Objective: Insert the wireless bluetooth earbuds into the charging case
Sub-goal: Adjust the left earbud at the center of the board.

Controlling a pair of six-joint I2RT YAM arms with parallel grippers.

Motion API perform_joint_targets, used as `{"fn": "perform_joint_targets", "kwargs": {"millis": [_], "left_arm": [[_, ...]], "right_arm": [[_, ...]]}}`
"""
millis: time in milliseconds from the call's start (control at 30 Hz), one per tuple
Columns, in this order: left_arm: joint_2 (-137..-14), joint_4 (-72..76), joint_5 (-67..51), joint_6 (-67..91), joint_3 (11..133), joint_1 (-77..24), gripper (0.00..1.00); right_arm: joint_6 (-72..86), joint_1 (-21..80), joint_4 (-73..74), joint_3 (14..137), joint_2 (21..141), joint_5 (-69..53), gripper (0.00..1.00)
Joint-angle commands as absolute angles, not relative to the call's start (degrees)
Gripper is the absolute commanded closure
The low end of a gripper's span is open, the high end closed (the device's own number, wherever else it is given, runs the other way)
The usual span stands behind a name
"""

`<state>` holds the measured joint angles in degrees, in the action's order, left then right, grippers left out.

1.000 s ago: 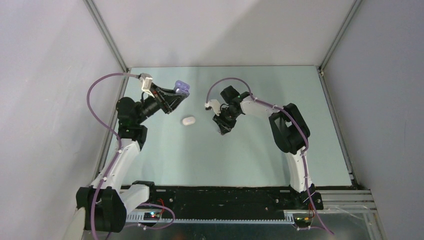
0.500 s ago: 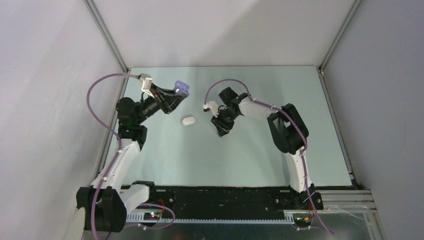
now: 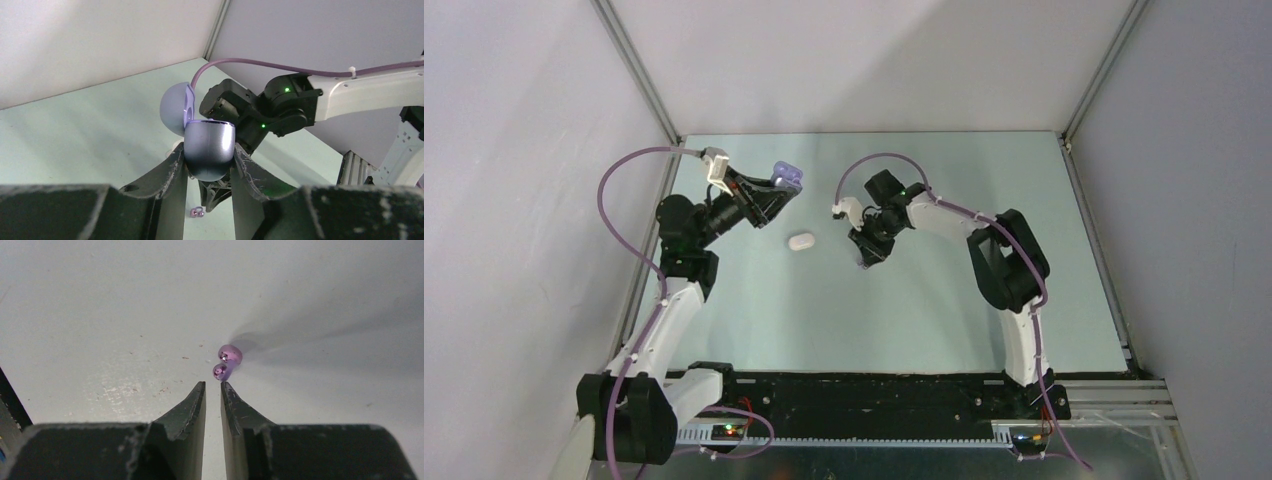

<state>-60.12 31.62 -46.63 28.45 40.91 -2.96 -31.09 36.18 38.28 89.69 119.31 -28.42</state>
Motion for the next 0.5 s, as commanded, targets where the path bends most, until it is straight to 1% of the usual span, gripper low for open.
{"fn": "perform_joint_targets", "kwargs": {"millis": [0, 100, 367, 467], "left_arm": [[-60.4, 34.5, -45.8, 27.5, 40.6, -2.4, 1.0], [-60.7, 34.5, -46.0, 27.6, 40.8, -2.4, 1.0], [-60.7, 34.1, -46.2, 27.5, 41.0, -2.4, 1.0], [-60.7, 34.1, -46.2, 27.5, 40.9, -2.4, 1.0]], "right_arm": [[-30.6, 36.6, 36.5, 89.4, 114.8, -28.1, 0.78], [-30.2, 36.9, 36.2, 89.6, 115.4, -27.7, 0.74], [-29.0, 36.3, 36.1, 91.1, 116.7, -27.4, 0.73], [-28.4, 35.7, 36.6, 92.0, 116.6, -27.8, 0.69]]}}
